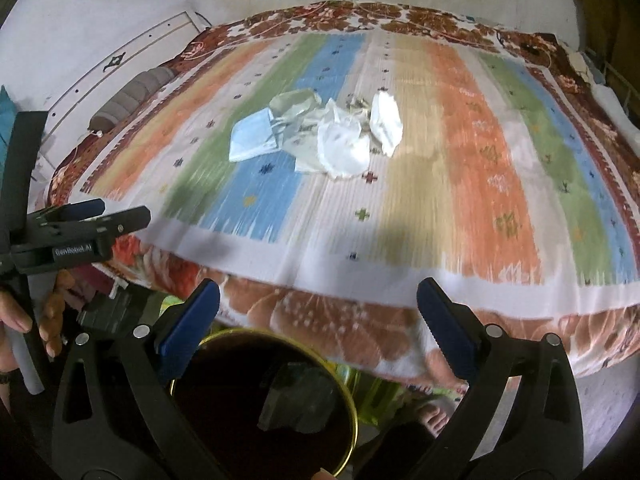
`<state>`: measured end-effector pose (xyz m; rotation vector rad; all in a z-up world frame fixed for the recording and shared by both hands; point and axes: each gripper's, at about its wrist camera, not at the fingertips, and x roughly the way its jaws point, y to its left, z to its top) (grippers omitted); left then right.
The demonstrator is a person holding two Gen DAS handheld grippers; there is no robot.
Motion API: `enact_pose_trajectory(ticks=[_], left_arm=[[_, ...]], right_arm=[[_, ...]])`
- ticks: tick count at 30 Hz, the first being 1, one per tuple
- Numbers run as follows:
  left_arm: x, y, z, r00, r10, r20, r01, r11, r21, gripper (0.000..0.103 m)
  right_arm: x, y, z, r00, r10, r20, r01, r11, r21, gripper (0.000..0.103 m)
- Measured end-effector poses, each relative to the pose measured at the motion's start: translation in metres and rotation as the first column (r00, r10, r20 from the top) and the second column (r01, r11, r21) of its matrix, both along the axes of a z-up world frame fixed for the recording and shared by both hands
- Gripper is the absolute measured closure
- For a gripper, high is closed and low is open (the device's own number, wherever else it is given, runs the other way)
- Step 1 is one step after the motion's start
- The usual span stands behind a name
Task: Collect trash
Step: 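Move both open tools back over the trash on the bed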
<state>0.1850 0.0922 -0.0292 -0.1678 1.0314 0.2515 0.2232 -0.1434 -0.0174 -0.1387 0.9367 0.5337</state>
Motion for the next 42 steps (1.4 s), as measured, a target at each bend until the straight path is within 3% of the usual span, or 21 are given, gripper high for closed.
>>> enact_pose_trajectory(ticks=[8,18,25,32,42], left_arm=[[0.025,0.008,-0.004,1.0,-0.021,0.014,0.02,0.999,0.029,0.006],[0.055,0.015,-0.017,0.999,-0.047,-0.011,0.048,0.993,0.107,0.006],[0.073,0.028,-0.027,0.999,-0.052,-0.004,0.052,0.993,0.108,0.006],[0.089,0.03,-0.041,0.988,-0.148,0.033,0.14,0.975,0.174,0.006],[0.117,0.036,-0.057,0.97,-0.24,0.024,0.234,0.96,0.157,0.008]], right_arm=[[0.022,0.012,0.004,0.999,-0.004,0.053,0.005,1.0,-0.01,0.009],[0.057,0.024,-0.003,0.999,-0.013,0.034,0.013,1.0,0.013,0.01],[0.073,0.04,-0.007,0.999,-0.005,0.05,0.005,1.0,0.005,0.011],[0.096,0.051,-0.017,1.0,-0.022,-0.016,0.023,0.999,0.043,0.018],[0.121,0.071,-0.024,1.0,-0.016,-0.004,0.016,1.0,0.012,0.025]])
